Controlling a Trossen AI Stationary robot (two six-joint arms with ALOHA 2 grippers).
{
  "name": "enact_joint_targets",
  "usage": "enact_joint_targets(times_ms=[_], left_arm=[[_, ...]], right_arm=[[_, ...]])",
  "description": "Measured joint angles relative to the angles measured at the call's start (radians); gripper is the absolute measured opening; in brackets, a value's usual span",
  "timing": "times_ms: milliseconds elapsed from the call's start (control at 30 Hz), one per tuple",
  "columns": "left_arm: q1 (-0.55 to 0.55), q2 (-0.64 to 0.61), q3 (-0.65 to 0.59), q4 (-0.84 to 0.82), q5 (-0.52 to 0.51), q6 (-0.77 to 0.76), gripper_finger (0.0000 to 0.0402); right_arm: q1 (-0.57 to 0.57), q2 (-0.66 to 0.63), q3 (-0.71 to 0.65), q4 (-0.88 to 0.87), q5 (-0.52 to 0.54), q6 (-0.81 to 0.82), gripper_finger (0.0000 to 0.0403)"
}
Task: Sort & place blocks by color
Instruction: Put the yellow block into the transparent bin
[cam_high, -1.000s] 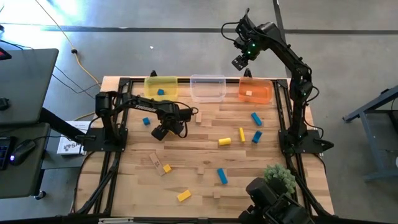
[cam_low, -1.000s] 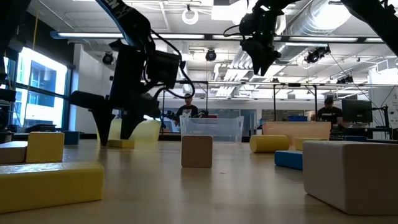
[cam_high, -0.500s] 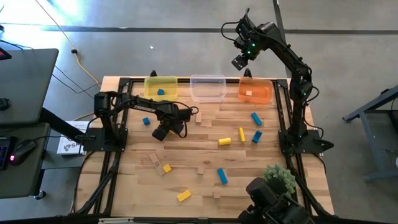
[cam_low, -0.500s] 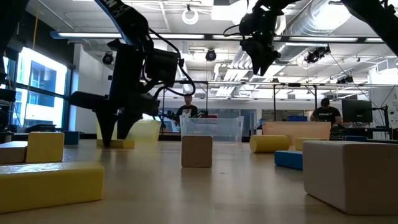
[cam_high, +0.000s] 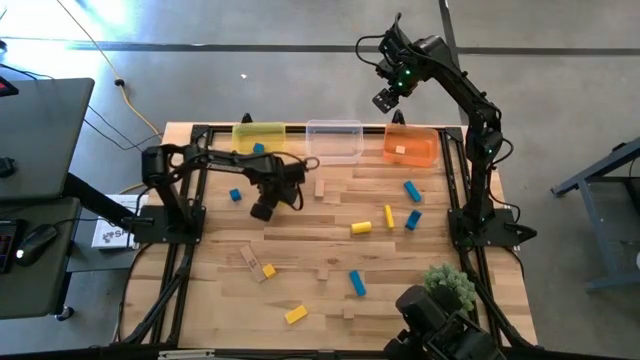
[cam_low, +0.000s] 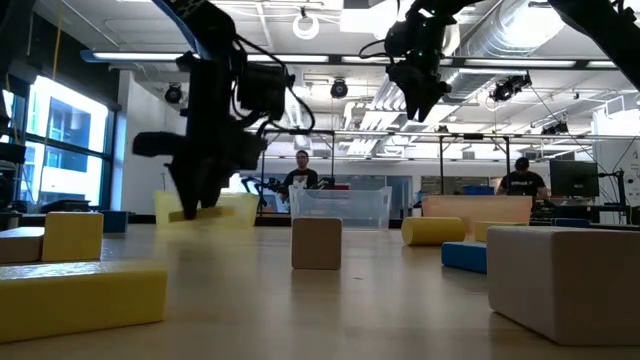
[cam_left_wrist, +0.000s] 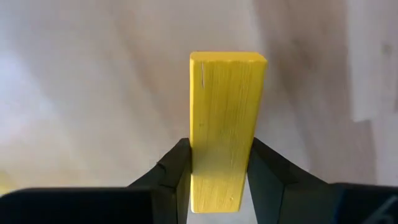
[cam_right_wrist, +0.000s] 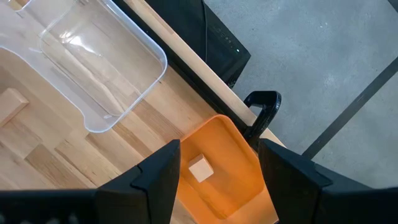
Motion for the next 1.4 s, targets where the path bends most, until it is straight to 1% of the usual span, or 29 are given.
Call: enact_joint_targets(times_ms=[233, 433, 533, 600, 700, 867, 967, 1033, 1133, 1400], left_arm=[[0.066, -0.039, 0.118, 0.017, -0.001, -0.053, 0.0095], [0.135, -0.043, 0.24, 0.106, -0.004, -0.085, 0.0095], [0.169, -0.044, 0.277, 0.194, 0.003, -0.11, 0.0095], [0.195, -0.044, 0.297, 0.253, 0.032, -0.131, 0.0095], [0.228, -0.044, 0.3, 0.365, 0.044, -0.167, 0.0095], [0.274, -0.032, 0.3, 0.638, 0.053, -0.259, 0.0095], [0.296, -0.02, 0.3, 0.765, 0.089, -0.301, 0.0095], [0.302, -0.009, 0.301, 0.819, 0.093, -0.304, 0.0095], [0.31, 0.019, 0.301, 0.828, 0.096, -0.298, 0.0095], [0.31, 0.114, 0.299, 0.787, 0.113, -0.295, 0.0095]], right_arm=[[0.0, 0.0, 0.0, 0.0, -0.009, -0.001, 0.0206], [0.0, 0.0, 0.0, 0.0, -0.05, -0.002, 0.0206], [0.0, 0.0, 0.0, 0.0, -0.053, -0.002, 0.0206], [0.0, 0.0, 0.0, 0.001, -0.053, -0.002, 0.0206], [0.0, 0.0, 0.0, 0.008, -0.053, 0.022, 0.0206], [0.0, 0.0, 0.0, 0.027, -0.053, 0.098, 0.0206], [0.0, 0.0, 0.0, 0.036, -0.053, 0.141, 0.0206], [0.0, 0.0, 0.0, 0.039, -0.053, 0.163, 0.0206], [0.0, 0.0, 0.0, 0.052, -0.053, 0.208, 0.0206], [0.0, 0.0, 0.0, 0.076, -0.052, 0.293, 0.0206]])
